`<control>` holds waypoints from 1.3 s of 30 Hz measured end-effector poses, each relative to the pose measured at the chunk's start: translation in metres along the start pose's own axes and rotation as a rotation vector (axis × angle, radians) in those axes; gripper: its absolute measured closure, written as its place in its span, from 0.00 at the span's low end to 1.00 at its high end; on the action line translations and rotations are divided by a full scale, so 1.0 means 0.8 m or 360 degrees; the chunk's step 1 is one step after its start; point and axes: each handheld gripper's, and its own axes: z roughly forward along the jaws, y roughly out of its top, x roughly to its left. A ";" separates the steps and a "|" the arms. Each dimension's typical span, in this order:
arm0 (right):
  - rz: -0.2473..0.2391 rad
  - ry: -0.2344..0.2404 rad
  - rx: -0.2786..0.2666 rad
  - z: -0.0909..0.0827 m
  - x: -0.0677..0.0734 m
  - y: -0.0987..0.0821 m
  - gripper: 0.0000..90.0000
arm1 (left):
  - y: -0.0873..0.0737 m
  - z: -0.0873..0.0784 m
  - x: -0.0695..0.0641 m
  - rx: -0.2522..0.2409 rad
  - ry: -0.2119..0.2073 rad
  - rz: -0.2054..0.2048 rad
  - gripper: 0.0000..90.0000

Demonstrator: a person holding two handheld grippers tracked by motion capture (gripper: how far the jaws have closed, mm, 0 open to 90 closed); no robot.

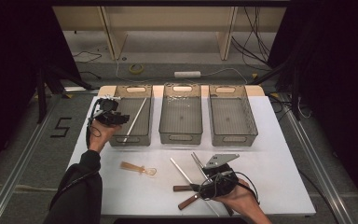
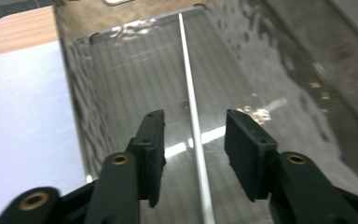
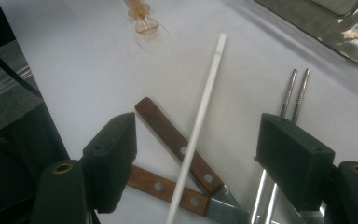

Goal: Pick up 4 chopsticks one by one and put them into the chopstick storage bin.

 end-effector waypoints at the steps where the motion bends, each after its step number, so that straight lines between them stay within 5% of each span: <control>1: 0.0007 0.0000 0.0010 0.000 0.000 0.000 0.33 | 0.000 -0.004 -0.003 -0.0002 -0.0010 0.0005 0.58; 7: 0.0030 -0.0021 0.0073 0.001 0.001 -0.001 0.40 | -0.010 -0.032 -0.024 -0.0092 -0.0103 0.0027 0.44; 16: 0.0023 -0.0009 0.0198 0.005 0.008 -0.011 0.52 | -0.028 -0.059 -0.041 -0.0082 -0.0170 0.0082 0.29; 28: 0.0030 -0.0019 0.0334 0.002 0.015 -0.028 0.63 | -0.062 -0.087 -0.082 -0.0164 -0.0279 0.0220 0.23; 39: -0.0020 -0.0015 0.0412 0.006 0.019 -0.035 0.74 | -0.091 -0.094 -0.108 -0.0194 -0.0376 0.0272 0.21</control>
